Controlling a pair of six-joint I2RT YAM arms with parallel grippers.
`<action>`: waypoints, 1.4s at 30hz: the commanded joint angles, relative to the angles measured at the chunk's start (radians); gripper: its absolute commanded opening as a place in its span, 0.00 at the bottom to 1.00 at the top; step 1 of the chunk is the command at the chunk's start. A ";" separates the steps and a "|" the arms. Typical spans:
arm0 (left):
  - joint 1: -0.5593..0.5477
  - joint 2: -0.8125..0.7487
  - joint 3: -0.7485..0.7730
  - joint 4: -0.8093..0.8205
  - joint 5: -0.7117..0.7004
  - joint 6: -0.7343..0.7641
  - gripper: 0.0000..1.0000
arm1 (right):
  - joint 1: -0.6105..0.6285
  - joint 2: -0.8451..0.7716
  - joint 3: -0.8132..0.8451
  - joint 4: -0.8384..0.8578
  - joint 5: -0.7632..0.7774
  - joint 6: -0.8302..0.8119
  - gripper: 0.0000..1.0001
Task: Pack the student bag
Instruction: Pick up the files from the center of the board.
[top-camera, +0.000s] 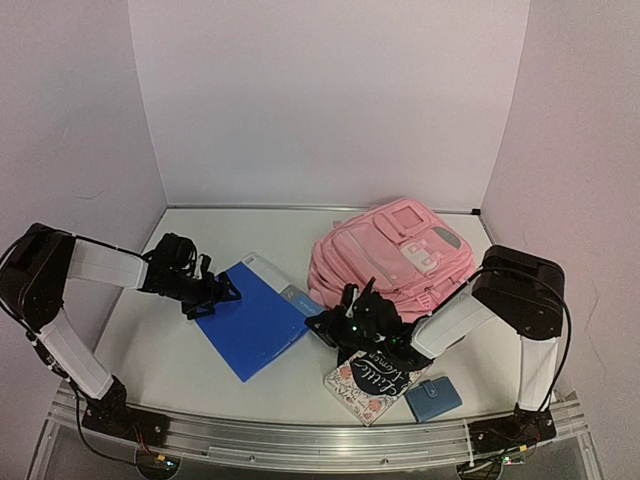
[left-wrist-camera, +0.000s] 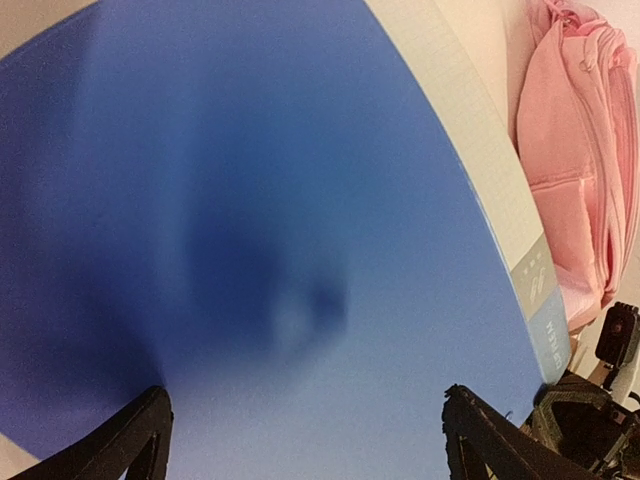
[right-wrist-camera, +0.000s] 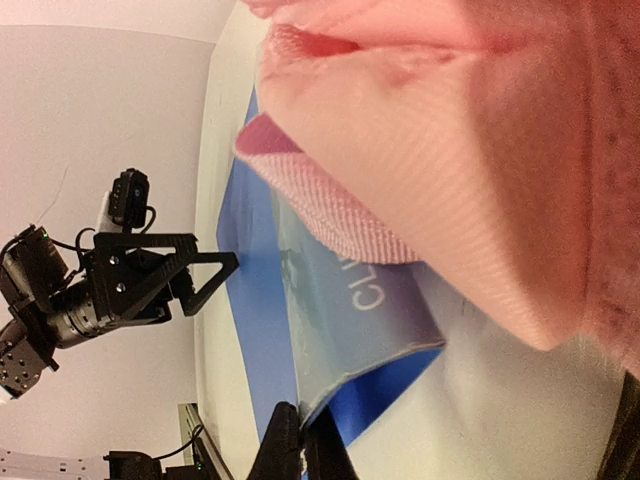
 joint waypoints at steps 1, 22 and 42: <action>-0.004 -0.139 0.012 -0.136 -0.026 0.003 0.94 | 0.006 -0.073 0.026 0.076 -0.006 -0.099 0.00; -0.048 -0.306 0.554 -0.525 0.245 0.577 0.94 | -0.024 -0.402 0.565 -1.111 -0.166 -0.934 0.00; -0.255 -0.113 0.715 -0.712 0.438 0.830 0.95 | -0.082 -0.497 0.709 -1.416 -0.557 -1.141 0.00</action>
